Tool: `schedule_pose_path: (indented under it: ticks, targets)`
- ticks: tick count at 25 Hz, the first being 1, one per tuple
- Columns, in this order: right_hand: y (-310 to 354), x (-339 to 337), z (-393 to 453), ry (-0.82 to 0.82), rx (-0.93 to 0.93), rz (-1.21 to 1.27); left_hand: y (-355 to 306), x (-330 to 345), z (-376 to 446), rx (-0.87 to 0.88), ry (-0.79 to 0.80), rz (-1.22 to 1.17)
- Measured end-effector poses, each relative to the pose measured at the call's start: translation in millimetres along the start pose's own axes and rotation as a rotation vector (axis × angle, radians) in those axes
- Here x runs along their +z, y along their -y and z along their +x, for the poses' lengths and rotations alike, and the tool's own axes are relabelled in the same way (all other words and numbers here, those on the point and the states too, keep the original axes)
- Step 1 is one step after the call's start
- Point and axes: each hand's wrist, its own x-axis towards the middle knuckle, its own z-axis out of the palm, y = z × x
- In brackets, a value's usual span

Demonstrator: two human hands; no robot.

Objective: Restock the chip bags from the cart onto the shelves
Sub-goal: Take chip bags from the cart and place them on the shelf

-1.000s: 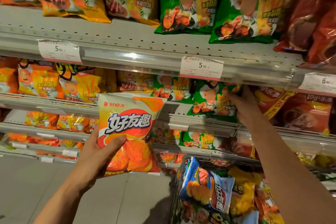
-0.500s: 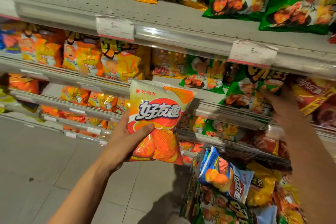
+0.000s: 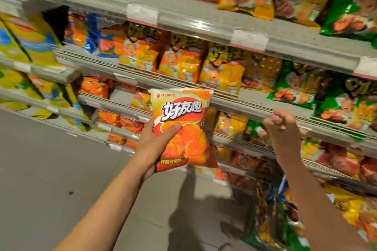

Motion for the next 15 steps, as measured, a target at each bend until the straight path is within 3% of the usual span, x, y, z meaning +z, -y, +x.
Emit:
schedule_pose_path:
  ticks: [3,7,9,12,15]
  targets:
    - [32.9,63.4,-13.8,0.113,0.028,0.056,-13.3,-57.9,-0.8,-0.001,-0.079,-0.014]
    - [66.9,156.7,-19.1,0.378,-0.075,-0.129,-16.8,-127.9,10.7,-0.042,-0.190,-0.034]
    - [71.4,210.4,-18.3,0.564,-0.205,-0.246,-15.2,-159.8,24.7,-0.101,-0.255,-0.054]
    - [74.9,296.9,-14.7,0.819,-0.163,-0.297,-15.5,-205.5,59.2,-0.203,-0.342,-0.085]
    - [58.1,392.2,-9.3,0.970,-0.271,-0.393,-15.1,-246.5,109.2,-0.260,-0.404,-0.082]
